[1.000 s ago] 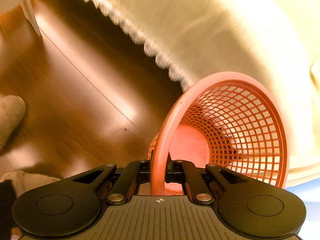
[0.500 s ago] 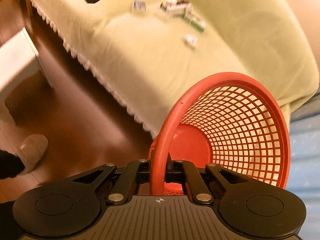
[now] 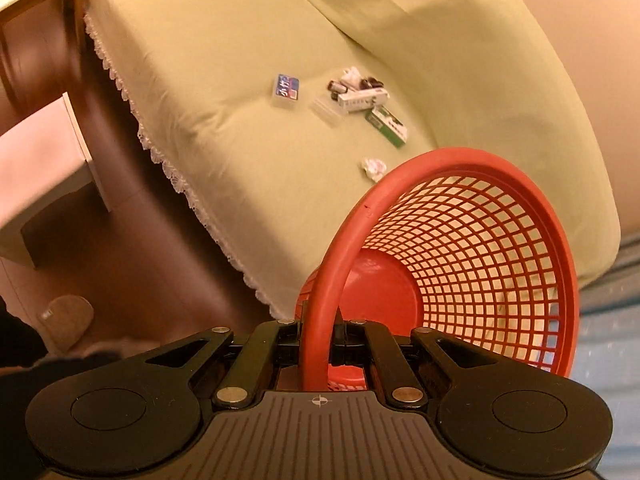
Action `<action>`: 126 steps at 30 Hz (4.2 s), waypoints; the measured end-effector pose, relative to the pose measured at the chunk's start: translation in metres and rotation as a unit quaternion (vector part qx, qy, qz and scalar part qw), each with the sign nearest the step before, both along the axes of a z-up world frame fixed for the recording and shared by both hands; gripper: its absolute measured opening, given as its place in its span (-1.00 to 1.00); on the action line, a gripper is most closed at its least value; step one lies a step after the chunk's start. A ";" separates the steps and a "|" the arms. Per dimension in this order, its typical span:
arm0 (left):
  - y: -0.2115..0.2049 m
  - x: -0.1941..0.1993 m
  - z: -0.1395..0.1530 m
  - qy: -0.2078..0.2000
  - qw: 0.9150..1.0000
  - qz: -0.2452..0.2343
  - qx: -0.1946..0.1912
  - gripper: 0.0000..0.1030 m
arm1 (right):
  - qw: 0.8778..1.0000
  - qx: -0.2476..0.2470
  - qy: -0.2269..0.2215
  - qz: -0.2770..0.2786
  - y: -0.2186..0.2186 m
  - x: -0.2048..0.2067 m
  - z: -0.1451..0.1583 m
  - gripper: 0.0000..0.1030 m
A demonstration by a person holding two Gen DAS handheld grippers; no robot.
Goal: Organize objects
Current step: 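Lift the wastebasket with the right gripper onto the sofa seat, then grasp the blue-labelled plastic box with the left gripper while the right holds the wastebasket, then carry the box over the wastebasket and open the left gripper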
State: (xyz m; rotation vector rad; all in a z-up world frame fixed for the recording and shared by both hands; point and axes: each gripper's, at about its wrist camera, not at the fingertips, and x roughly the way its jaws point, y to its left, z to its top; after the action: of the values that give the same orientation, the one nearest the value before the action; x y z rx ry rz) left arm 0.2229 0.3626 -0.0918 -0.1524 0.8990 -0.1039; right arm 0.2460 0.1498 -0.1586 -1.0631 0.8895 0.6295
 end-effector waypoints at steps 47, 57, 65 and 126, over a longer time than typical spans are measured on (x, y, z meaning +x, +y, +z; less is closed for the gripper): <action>0.084 0.299 -0.205 0.094 0.986 -0.093 0.099 0.98 | 0.991 -0.110 0.049 0.050 0.021 0.338 -0.156 -0.98; 0.093 0.319 -0.288 0.116 0.979 -0.125 0.111 0.98 | 0.988 -0.123 0.052 0.080 0.025 0.361 -0.197 -1.00; 0.099 0.334 -0.330 0.120 0.974 -0.150 0.116 0.98 | 0.984 -0.143 0.048 0.091 0.028 0.360 -0.196 -1.00; -0.105 0.431 -0.137 -0.137 0.824 -0.540 0.105 0.92 | 0.985 -0.122 0.043 0.116 0.020 0.325 -0.187 -1.00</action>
State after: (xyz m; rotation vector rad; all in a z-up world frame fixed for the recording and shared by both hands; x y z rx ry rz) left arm 0.6539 0.2580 -0.2285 0.5945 0.6036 -1.0597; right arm 0.5714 0.1703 -0.3451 -1.3822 0.9420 0.7791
